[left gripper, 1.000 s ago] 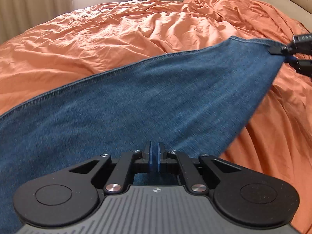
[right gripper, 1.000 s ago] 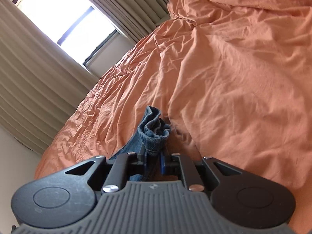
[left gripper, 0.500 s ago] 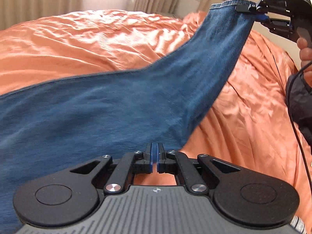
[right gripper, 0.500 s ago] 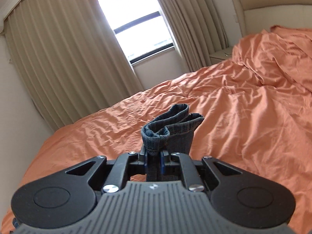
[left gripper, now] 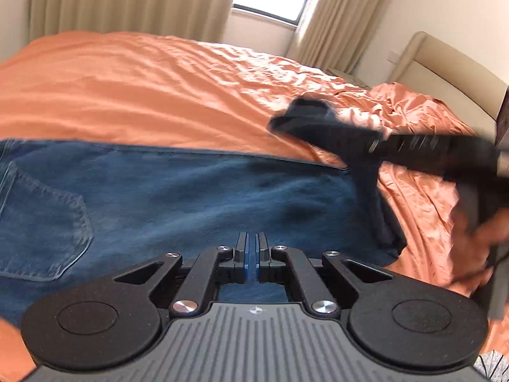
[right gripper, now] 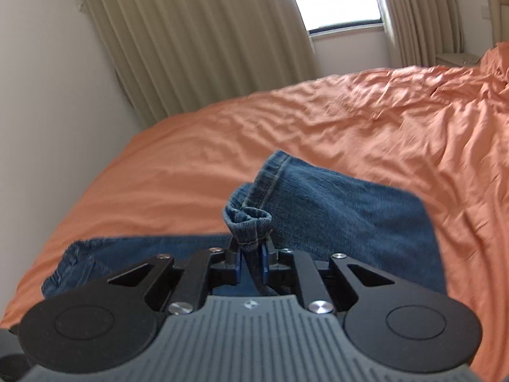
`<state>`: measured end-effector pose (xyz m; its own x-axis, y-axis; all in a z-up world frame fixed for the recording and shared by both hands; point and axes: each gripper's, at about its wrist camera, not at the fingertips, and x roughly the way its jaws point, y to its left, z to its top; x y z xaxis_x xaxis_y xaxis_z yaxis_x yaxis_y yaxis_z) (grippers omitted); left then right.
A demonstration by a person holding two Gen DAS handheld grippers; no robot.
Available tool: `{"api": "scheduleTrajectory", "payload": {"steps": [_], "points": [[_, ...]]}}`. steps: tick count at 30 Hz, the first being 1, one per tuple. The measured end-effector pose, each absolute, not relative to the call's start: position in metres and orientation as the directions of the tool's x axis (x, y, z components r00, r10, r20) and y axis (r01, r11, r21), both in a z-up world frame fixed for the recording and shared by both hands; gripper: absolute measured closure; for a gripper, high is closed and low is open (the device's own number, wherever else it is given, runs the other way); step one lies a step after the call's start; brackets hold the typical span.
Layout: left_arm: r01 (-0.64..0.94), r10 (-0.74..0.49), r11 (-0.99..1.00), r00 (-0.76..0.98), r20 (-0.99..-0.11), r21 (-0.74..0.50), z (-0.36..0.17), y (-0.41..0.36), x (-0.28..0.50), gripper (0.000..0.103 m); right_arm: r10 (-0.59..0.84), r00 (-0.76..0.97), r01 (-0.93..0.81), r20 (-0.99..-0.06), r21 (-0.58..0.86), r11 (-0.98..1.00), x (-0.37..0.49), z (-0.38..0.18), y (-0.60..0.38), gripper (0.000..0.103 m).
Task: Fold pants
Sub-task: 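Carry the held hem over the jeans toward the waistband and lay it down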
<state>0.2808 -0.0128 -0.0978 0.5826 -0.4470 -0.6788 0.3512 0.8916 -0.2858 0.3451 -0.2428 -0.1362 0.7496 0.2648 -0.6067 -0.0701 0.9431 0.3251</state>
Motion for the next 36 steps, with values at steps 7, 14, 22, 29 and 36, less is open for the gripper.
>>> {"api": "scheduleTrajectory", "payload": {"steps": [7, 14, 22, 29, 36], "points": [[0.284, -0.487, 0.873, 0.544, -0.683, -0.396, -0.121, 0.021, 0.283, 0.092, 0.232, 0.611, -0.115, -0.757, 0.205, 0.972, 0.335, -0.21, -0.196, 0.085], [0.199, -0.61, 0.777, 0.47, -0.638, -0.597, -0.135, 0.026, 0.314, 0.076, 0.309, 0.582, -0.165, -0.752, 0.263, 0.95, 0.328, -0.203, -0.206, 0.069], [0.139, -0.653, 0.719, 0.472, -0.593, -0.681, -0.149, 0.002, 0.364, 0.062, 0.195, 0.695, -0.066, -0.692, 0.209, 0.976, 0.325, -0.175, -0.258, 0.064], [0.011, -0.676, 0.661, 0.444, -0.589, -0.75, -0.191, -0.009, 0.418, 0.062, 0.133, 0.732, -0.005, -0.668, 0.19, 0.982, 0.32, -0.18, -0.311, 0.064], [0.132, -0.622, 0.738, 0.513, -0.591, -0.662, -0.169, -0.031, 0.414, 0.099, 0.072, 0.776, 0.074, -0.627, 0.204, 0.976, 0.302, -0.189, -0.366, 0.066]]}}
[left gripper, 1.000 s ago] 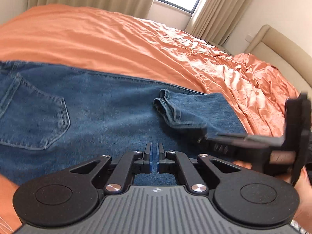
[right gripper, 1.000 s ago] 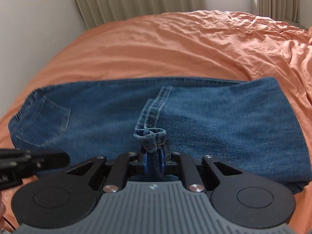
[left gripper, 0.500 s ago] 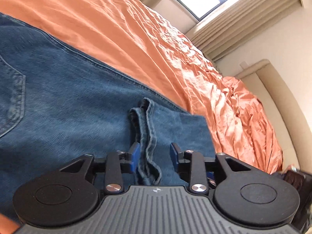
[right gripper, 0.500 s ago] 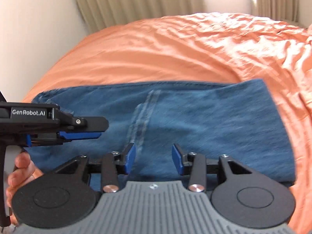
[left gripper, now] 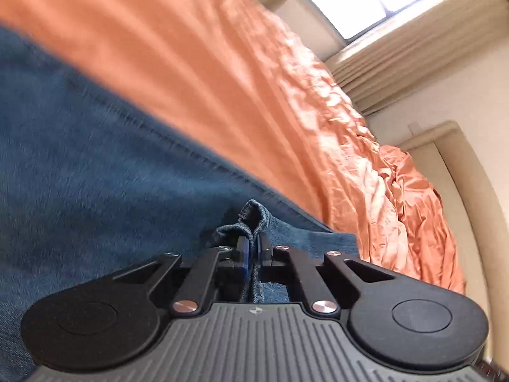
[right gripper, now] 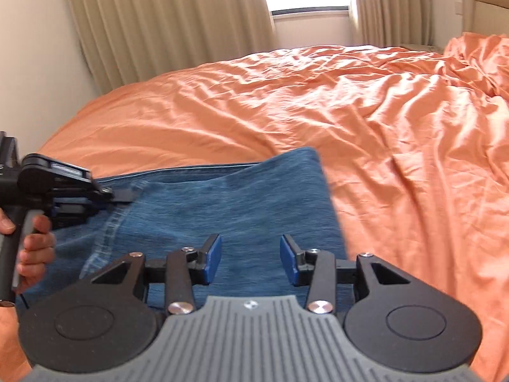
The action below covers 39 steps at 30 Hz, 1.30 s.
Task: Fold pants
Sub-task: 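Carry the held hem over the jeans toward the waistband and lay it down, then open the right gripper to release the hem on the jeans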
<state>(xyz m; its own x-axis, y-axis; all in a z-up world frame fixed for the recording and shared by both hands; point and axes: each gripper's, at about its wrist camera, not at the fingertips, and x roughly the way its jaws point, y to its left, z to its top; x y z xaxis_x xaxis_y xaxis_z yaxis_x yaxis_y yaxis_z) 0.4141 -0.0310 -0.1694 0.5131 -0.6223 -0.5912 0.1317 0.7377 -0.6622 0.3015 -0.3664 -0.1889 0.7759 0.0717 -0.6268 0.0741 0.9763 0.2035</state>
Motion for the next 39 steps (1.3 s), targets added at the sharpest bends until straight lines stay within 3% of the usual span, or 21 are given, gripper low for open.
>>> {"api": "scheduleTrajectory", "payload": {"steps": [1, 3, 5, 7, 11, 14, 23, 26, 30, 35, 39], "points": [[0.191, -0.62, 0.75, 0.534, -0.574, -0.633, -0.157, -0.037, 0.407, 0.099, 0.058, 0.781, 0.086, -0.622, 0.199, 0.976, 0.299, -0.189, -0.374, 0.069], [0.329, -0.62, 0.771, 0.581, -0.527, -0.545, -0.125, -0.051, 0.389, 0.099, 0.04, 0.786, 0.103, -0.616, 0.194, 0.976, 0.3, -0.188, -0.388, 0.083], [0.403, -0.601, 0.796, 0.618, -0.506, -0.452, -0.103, -0.061, 0.378, 0.099, 0.032, 0.793, 0.103, -0.608, 0.185, 0.977, 0.307, -0.186, -0.399, 0.088], [0.417, -0.552, 0.834, 0.638, -0.537, -0.361, -0.096, -0.071, 0.381, 0.099, 0.017, 0.798, 0.104, -0.602, 0.167, 0.98, 0.318, -0.185, -0.404, 0.092], [0.352, -0.479, 0.878, 0.6, -0.641, -0.325, -0.129, -0.07, 0.405, 0.099, 0.039, 0.796, 0.092, -0.604, 0.183, 0.979, 0.358, -0.188, -0.412, 0.103], [0.28, -0.442, 0.897, 0.55, -0.709, -0.342, -0.161, -0.058, 0.416, 0.099, 0.049, 0.785, 0.087, -0.618, 0.188, 0.978, 0.395, -0.198, -0.417, 0.103], [0.242, -0.451, 0.892, 0.516, -0.728, -0.381, -0.187, -0.049, 0.424, 0.097, 0.06, 0.673, 0.026, -0.737, 0.104, 0.994, 0.458, -0.249, -0.41, 0.103], [0.24, -0.428, 0.904, 0.515, -0.743, -0.355, -0.185, -0.052, 0.423, 0.088, 0.053, 0.66, 0.038, -0.749, 0.104, 0.994, 0.459, -0.245, -0.412, 0.103], [0.297, -0.374, 0.923, 0.531, -0.761, -0.246, -0.164, -0.065, 0.404, 0.083, 0.079, 0.662, 0.024, -0.745, 0.126, 0.992, 0.431, -0.228, -0.408, 0.103], [0.338, -0.4, 0.91, 0.557, -0.728, -0.242, -0.14, -0.063, 0.355, 0.08, 0.107, 0.742, 0.003, -0.662, 0.163, 0.987, 0.347, -0.199, -0.399, 0.102], [0.342, -0.388, 0.913, 0.551, -0.739, -0.224, -0.141, -0.069, 0.329, 0.08, 0.08, 0.749, 0.028, -0.658, 0.151, 0.988, 0.297, -0.202, -0.388, 0.1]]}}
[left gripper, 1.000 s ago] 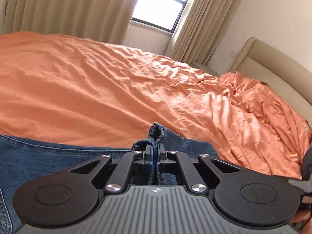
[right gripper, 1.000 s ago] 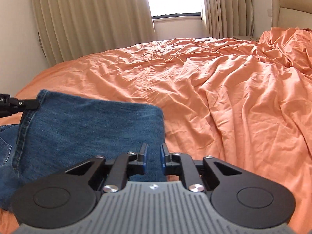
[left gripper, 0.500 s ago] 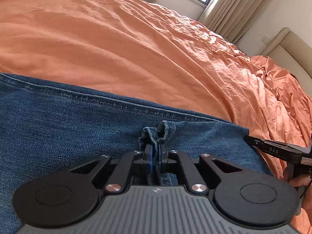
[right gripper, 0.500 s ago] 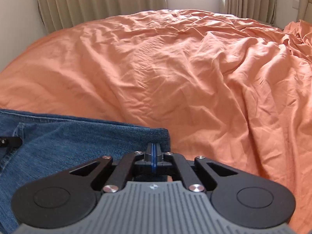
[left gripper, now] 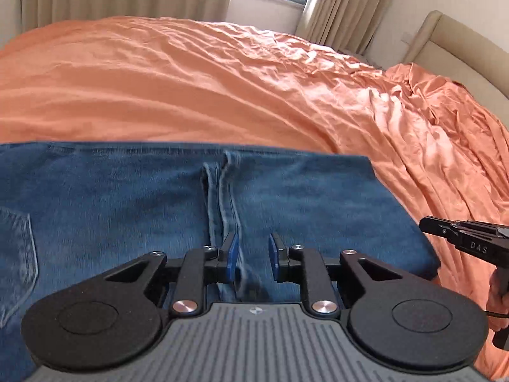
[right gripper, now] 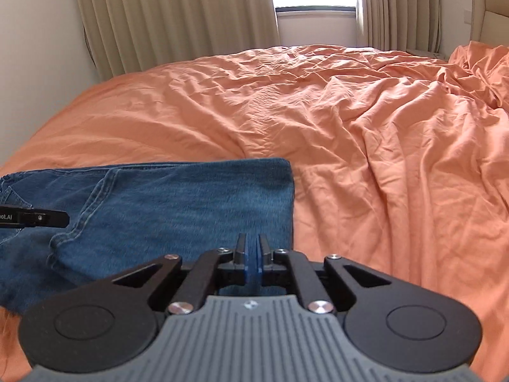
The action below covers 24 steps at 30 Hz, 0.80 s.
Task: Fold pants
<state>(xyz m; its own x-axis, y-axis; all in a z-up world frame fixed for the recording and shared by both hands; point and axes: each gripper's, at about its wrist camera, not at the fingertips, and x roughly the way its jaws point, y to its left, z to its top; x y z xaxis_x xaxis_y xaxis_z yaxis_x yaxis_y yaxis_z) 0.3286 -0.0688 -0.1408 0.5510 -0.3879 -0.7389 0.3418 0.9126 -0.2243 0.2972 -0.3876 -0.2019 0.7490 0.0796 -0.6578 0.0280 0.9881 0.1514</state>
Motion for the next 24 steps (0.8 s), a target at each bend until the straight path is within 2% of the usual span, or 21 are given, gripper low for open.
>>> {"api": "scheduleTrajectory", "payload": {"steps": [3, 7, 12, 15, 17, 21, 24], "points": [[0.31, -0.356, 0.926, 0.521, -0.776, -0.217, -0.157, -0.07, 0.325, 0.08, 0.073, 0.726, 0.053, -0.684, 0.161, 0.985, 0.28, -0.22, -0.381, 0.101], [0.263, -0.378, 0.924, 0.511, -0.772, -0.278, -0.176, -0.056, 0.325, 0.076, 0.04, 0.711, 0.048, -0.703, 0.104, 0.993, 0.271, -0.249, -0.372, 0.103], [0.255, -0.349, 0.935, 0.53, -0.773, -0.248, -0.186, -0.06, 0.321, 0.074, 0.028, 0.719, 0.041, -0.694, 0.083, 0.996, 0.271, -0.258, -0.37, 0.103], [0.235, -0.341, 0.939, 0.528, -0.778, -0.252, -0.183, -0.06, 0.319, 0.073, 0.019, 0.719, 0.045, -0.695, 0.073, 0.996, 0.272, -0.259, -0.369, 0.103], [0.226, -0.329, 0.943, 0.516, -0.791, -0.245, -0.177, -0.058, 0.317, 0.067, 0.008, 0.715, 0.042, -0.699, 0.055, 0.998, 0.273, -0.257, -0.367, 0.103], [0.233, -0.328, 0.942, 0.499, -0.802, -0.241, -0.166, -0.044, 0.298, 0.07, -0.016, 0.679, 0.016, -0.734, -0.006, 1.0, 0.281, -0.249, -0.36, 0.103], [0.18, -0.336, 0.942, 0.541, -0.771, -0.285, -0.149, -0.015, 0.281, 0.07, -0.068, 0.618, -0.008, -0.783, -0.093, 0.996, 0.288, -0.237, -0.347, 0.103]]}}
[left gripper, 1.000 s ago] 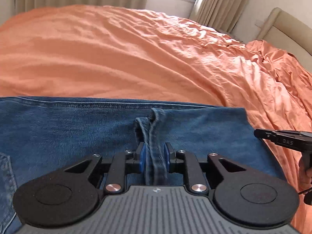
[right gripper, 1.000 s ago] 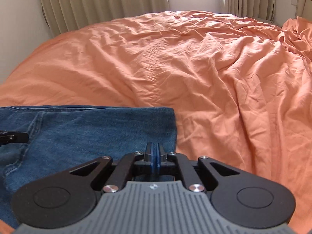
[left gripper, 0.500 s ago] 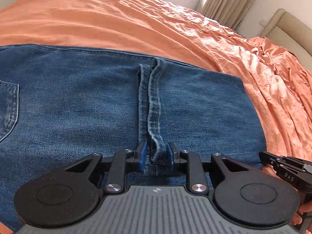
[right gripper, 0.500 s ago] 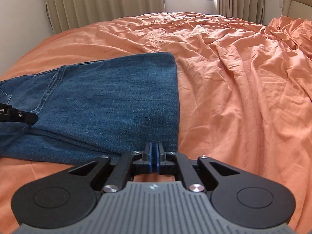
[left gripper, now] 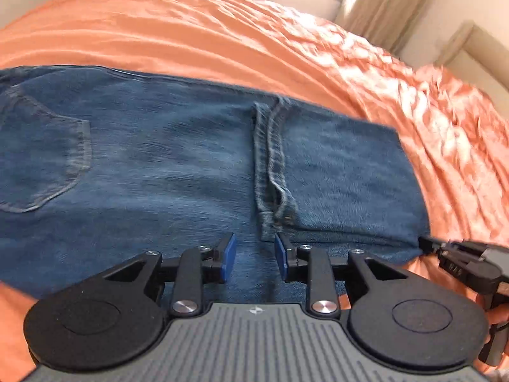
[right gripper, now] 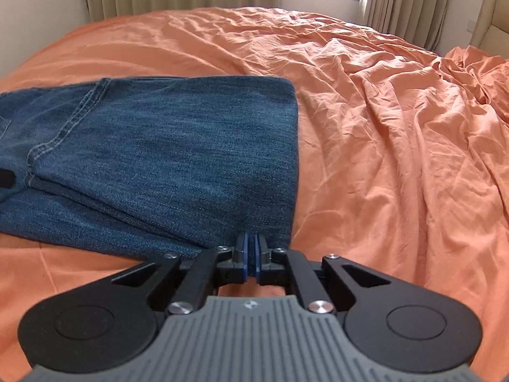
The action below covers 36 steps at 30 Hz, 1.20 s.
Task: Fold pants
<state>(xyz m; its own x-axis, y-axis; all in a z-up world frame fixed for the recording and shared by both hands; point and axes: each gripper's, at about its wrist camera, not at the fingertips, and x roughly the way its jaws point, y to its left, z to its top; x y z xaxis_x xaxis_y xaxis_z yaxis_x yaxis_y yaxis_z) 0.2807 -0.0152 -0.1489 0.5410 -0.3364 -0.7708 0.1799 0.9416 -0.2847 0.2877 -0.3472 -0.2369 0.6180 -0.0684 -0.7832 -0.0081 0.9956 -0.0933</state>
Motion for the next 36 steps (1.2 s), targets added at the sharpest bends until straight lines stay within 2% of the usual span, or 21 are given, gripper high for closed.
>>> {"api": "scheduleTrajectory", "payload": {"steps": [1, 3, 4, 6, 7, 14, 19, 22, 23, 25, 29, 36], "points": [[0.146, -0.334, 0.941, 0.559, -0.759, -0.306, -0.142, -0.003, 0.276, 0.069, -0.096, 0.605, -0.02, -0.791, -0.136, 0.991, 0.288, -0.233, -0.34, 0.103], [0.074, -0.314, 0.938, 0.589, -0.744, -0.338, -0.128, 0.023, 0.272, 0.061, -0.129, 0.61, -0.043, -0.782, -0.195, 0.98, 0.285, -0.223, -0.325, 0.096], [0.039, -0.305, 0.934, 0.604, -0.736, -0.355, -0.121, 0.037, 0.27, 0.054, -0.11, 0.625, -0.06, -0.773, -0.189, 0.98, 0.282, -0.215, -0.319, 0.093], [-0.036, -0.285, 0.916, 0.641, -0.712, -0.399, -0.108, 0.071, 0.265, 0.048, -0.039, 0.65, -0.099, -0.759, -0.135, 0.986, 0.277, -0.2, -0.306, 0.071], [-0.071, -0.272, 0.906, 0.659, -0.702, -0.418, -0.103, 0.088, 0.263, 0.047, -0.007, 0.657, -0.122, -0.754, -0.116, 0.986, 0.276, -0.194, -0.298, 0.069], [-0.371, -0.138, 0.714, 0.757, -0.638, -0.594, -0.105, 0.227, 0.249, 0.042, 0.09, 0.689, -0.267, -0.719, -0.136, 0.954, 0.285, -0.17, -0.224, 0.068], [-0.473, -0.103, 0.527, 0.789, -0.606, -0.706, -0.138, 0.299, 0.241, 0.042, 0.153, 0.679, -0.32, -0.718, -0.102, 0.942, 0.309, -0.168, -0.186, 0.069], [-0.489, -0.111, 0.448, 0.8, -0.589, -0.748, -0.16, 0.322, 0.248, 0.042, 0.102, 0.667, -0.321, -0.738, -0.16, 0.934, 0.328, -0.176, -0.166, 0.075], [-0.486, -0.115, 0.426, 0.807, -0.579, -0.763, -0.167, 0.327, 0.251, 0.041, 0.094, 0.662, -0.32, -0.743, -0.167, 0.933, 0.335, -0.179, -0.162, 0.08], [-0.479, -0.127, 0.387, 0.819, -0.56, -0.788, -0.181, 0.337, 0.258, 0.038, 0.098, 0.646, -0.314, -0.757, -0.146, 0.938, 0.35, -0.186, -0.156, 0.081], [-0.477, -0.158, 0.352, 0.818, -0.553, -0.806, -0.206, 0.344, 0.278, 0.038, 0.105, 0.621, -0.284, -0.777, -0.098, 0.954, 0.375, -0.2, -0.154, 0.081], [-0.465, -0.14, 0.42, 0.815, -0.562, -0.779, -0.222, 0.338, 0.308, 0.039, 0.17, 0.566, -0.225, -0.807, 0.047, 0.973, 0.402, -0.23, -0.163, 0.082]]}}
